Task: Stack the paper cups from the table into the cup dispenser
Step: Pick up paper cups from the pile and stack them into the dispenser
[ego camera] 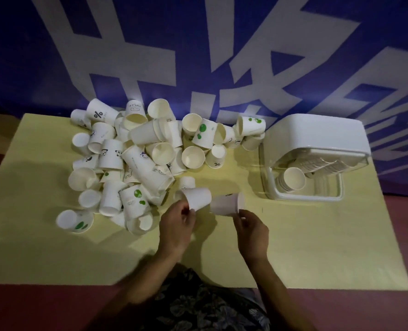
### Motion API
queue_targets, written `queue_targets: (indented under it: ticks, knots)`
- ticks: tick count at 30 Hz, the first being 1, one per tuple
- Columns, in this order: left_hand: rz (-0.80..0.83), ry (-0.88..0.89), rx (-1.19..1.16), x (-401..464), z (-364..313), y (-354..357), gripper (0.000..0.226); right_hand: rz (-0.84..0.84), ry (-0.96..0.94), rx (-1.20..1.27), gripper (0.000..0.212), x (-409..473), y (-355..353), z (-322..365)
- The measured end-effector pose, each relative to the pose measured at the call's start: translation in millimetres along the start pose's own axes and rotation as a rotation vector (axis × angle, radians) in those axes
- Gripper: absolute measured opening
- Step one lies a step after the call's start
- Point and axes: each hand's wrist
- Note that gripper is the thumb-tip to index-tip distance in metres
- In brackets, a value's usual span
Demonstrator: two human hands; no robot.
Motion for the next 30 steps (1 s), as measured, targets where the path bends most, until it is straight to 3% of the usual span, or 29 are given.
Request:
queue_targets:
  ticks: [6, 13, 20, 30]
  knots:
    - [0.082, 0.524, 0.228, 25.7, -51.7, 23.8, 0.009, -0.283, -0.196, -0.022, 0.01, 23.2, -54.9, -7.1]
    - [0.112, 0.629, 0.268, 29.7, -111.4, 82.0, 0.011, -0.434, -0.333, -0.165, 0.014, 70.5, -124.5, -44.2]
    - [0.13, 0.58, 0.268, 21.1, -140.6, 135.2, 0.015, -0.248, -0.438, -0.265, 0.008, 123.7, -156.8, -81.0]
    - [0.057, 0.491, 0.298, 5.3, -165.4, 178.0, 0.018, 0.109, -0.6, -0.536, 0.016, 183.3, -133.0, -122.8]
Point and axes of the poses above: each hand's wrist, its own x-axis towards the middle knuckle, its own y-axis out of the palm, z = x × y, and after that the axes turned 5 degrees about -x, right-handed
